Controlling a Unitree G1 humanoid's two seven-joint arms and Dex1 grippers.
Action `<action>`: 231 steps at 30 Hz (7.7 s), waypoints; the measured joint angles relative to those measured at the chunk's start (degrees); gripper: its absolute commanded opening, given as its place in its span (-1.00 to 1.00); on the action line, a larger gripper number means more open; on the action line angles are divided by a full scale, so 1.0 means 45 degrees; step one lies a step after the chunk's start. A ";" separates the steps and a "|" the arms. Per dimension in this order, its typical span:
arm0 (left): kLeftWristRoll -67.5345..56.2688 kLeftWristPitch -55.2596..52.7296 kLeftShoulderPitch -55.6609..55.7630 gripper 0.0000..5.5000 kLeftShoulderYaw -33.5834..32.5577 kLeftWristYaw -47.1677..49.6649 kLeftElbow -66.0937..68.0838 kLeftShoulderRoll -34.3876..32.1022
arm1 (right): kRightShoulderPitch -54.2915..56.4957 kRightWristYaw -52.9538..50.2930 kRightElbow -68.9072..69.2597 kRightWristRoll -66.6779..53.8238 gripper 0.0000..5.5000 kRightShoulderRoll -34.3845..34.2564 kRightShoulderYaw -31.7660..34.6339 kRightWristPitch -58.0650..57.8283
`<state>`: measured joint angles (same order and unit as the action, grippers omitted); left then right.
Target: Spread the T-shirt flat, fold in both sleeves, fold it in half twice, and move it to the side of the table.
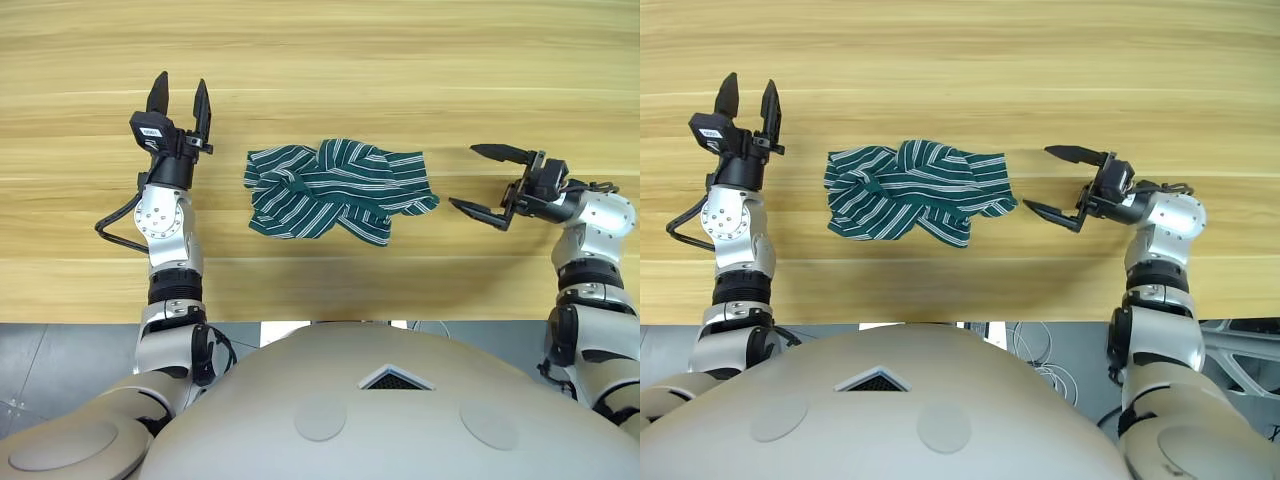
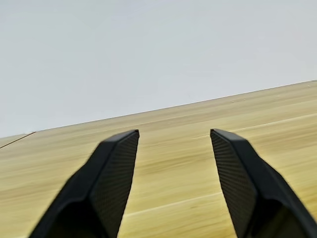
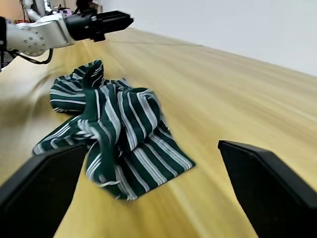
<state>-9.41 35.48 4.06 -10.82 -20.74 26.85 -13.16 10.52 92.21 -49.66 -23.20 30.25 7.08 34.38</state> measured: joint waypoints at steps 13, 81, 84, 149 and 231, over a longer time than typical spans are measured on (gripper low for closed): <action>0.0029 0.0000 0.0001 -0.07 0.0101 0.0004 0.0008 -0.0005 | 0.0006 -0.0941 -0.0609 0.1818 0.31 -0.0380 -0.1258 0.0707; -0.1367 -0.4117 -0.3127 -1.00 0.2712 -0.6824 -0.2582 -0.2264 | 0.0591 -0.1758 -0.1185 0.2184 -1.00 -0.1052 -0.1659 0.1463; -0.1430 -0.4075 -0.3098 -1.00 0.2484 -0.6825 -0.2414 -0.2262 | 0.0658 -0.1777 -0.0855 0.1689 -1.00 -0.1273 -0.1417 0.1448; 0.2509 -0.7130 -0.4042 -1.00 0.5413 -0.8694 -0.8485 -0.6685 | 0.3088 -0.2232 -0.2222 0.7128 -1.00 0.1932 -0.4675 0.3846; -0.6855 -1.4958 -0.7510 -1.00 0.0371 -0.0838 -1.1873 -0.0556 | 0.1716 -0.4302 0.1702 0.4860 -0.36 0.0045 -0.6577 0.0047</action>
<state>-40.25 -31.84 -29.74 -9.15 -24.51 -26.58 -15.66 18.25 72.86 -42.00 -1.33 30.45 -22.51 34.59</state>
